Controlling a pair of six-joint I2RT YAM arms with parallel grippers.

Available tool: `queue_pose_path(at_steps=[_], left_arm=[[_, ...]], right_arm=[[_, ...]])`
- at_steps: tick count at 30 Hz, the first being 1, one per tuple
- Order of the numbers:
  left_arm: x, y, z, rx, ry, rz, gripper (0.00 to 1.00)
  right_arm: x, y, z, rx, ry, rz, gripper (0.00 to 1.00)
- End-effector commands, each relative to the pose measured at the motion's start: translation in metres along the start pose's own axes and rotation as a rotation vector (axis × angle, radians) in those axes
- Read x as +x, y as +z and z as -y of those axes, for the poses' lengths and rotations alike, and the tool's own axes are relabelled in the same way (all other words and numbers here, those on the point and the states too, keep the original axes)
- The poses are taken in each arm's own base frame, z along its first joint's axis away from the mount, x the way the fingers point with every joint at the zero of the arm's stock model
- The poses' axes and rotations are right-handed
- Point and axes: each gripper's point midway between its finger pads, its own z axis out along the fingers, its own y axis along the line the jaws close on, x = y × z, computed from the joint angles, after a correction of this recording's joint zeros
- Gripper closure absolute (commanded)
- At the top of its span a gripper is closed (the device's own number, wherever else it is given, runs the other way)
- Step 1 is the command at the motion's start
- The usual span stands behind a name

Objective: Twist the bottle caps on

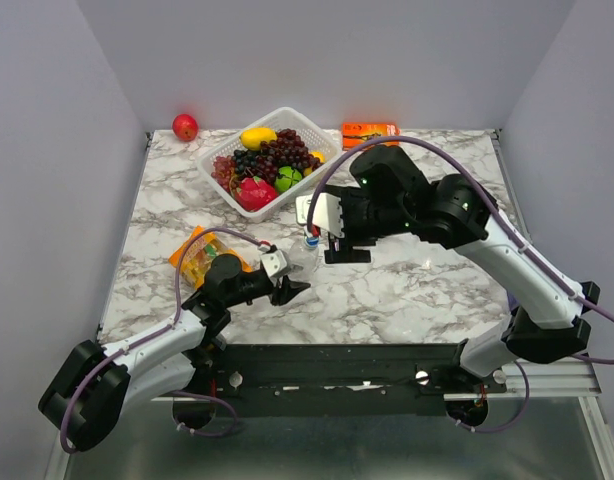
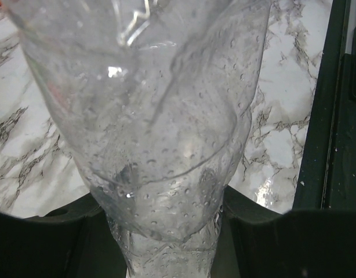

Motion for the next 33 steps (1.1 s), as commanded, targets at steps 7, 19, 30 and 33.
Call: queue_pose_path(at_steps=[7,19,30,33], left_arm=[[-0.013,0.002,0.005,0.051,0.047,0.019,1.00],[-0.014,0.002,0.006,0.056,0.053,0.027,1.00],[-0.013,0.001,0.006,0.054,0.061,0.028,1.00],[-0.012,0.001,0.006,0.054,0.060,0.026,1.00]], right_arm=[[-0.023,0.027,-0.021,-0.153,-0.123,0.091,0.18],[-0.018,0.050,-0.014,-0.095,-0.133,0.045,0.31],[-0.003,0.063,-0.012,-0.083,-0.135,-0.013,0.39],[0.000,0.064,-0.013,-0.082,-0.132,-0.025,0.41]])
